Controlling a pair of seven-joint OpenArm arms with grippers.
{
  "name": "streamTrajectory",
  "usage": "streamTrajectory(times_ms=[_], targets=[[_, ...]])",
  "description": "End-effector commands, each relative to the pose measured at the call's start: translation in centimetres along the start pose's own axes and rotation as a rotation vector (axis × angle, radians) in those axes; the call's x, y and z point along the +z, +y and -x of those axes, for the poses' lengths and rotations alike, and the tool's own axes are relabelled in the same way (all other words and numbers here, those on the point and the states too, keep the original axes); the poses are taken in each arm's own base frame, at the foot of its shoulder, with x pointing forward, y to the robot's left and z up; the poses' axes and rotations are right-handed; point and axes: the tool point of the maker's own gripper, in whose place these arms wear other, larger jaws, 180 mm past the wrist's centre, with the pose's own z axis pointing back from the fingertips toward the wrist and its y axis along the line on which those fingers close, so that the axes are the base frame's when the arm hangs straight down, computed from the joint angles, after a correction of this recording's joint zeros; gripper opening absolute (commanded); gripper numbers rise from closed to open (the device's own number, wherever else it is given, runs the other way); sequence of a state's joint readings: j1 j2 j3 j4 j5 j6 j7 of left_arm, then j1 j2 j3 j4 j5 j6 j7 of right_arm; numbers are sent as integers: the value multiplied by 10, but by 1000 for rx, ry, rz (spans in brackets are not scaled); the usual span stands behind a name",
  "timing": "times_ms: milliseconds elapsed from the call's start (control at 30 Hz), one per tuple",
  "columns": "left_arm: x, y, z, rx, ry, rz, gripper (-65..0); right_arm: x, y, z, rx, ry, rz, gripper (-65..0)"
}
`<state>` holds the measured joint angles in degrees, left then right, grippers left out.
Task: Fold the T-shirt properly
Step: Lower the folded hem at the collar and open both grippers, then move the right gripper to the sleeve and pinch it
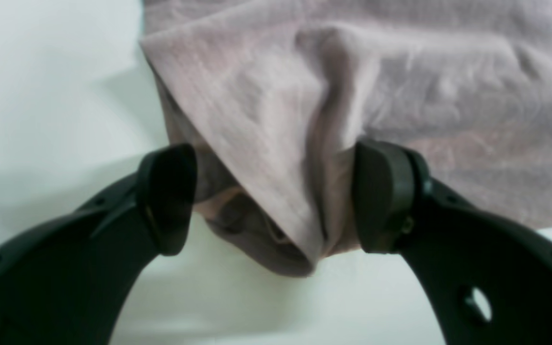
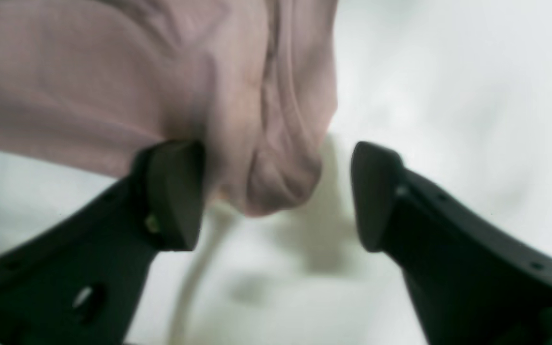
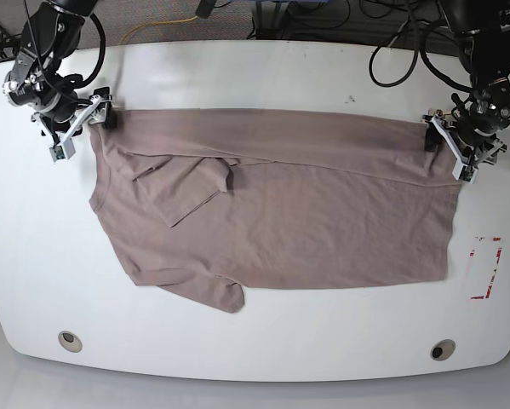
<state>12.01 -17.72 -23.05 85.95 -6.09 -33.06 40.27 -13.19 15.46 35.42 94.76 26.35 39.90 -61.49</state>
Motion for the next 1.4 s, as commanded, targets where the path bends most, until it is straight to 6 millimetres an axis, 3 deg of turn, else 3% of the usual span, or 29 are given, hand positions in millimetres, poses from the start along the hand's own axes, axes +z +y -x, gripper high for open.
streamTrajectory(times_ms=[0, 133, 167, 367, 433, 567, 667, 767, 933, 1033, 1133, 1233, 1367], targets=[[8, 6, 39, -60, 154, -34, -192, 6, -5, -6, 17, -22, 12, -320], [22, -8, 43, -155, 155, 14, -192, 7, -4, 3, 15, 0, 14, -560], [25, -10, 44, -171, 154, 20, -192, 7, -3, 6, 12, 3, 9, -580], [41, -22, 54, -223, 167, 32, -192, 17, 2, 16, 43, 21, 19, -610], [46, -25, 61, -234, 180, 36, -192, 22, 4, 19, 60, 25, 24, -650], [54, -29, 70, -253, 197, 42, -192, 32, 9, 28, 96, 46, 38, -650], [62, -24, 71, -289, 208, 35, -192, 39, 12, 34, 117, 61, 45, -599], [63, -23, 70, -298, 205, 32, -192, 51, 5, 38, 108, 58, 75, -503], [65, -25, 61, -308, 183, 27, -189, 69, -3, 28, 101, 7, 137, -250], [65, -28, 39, -321, 123, 19, -187, 74, 0, 15, 111, -39, 137, -132], [65, -34, 23, -292, 63, 34, -186, 73, 10, 1, 95, -101, 86, -119], [65, -38, 22, -268, 57, 55, -190, 70, 16, -17, 91, -159, 52, -120], [63, -31, 7, -259, 47, 38, -192, 49, 45, -47, 164, -193, -34, -120]])
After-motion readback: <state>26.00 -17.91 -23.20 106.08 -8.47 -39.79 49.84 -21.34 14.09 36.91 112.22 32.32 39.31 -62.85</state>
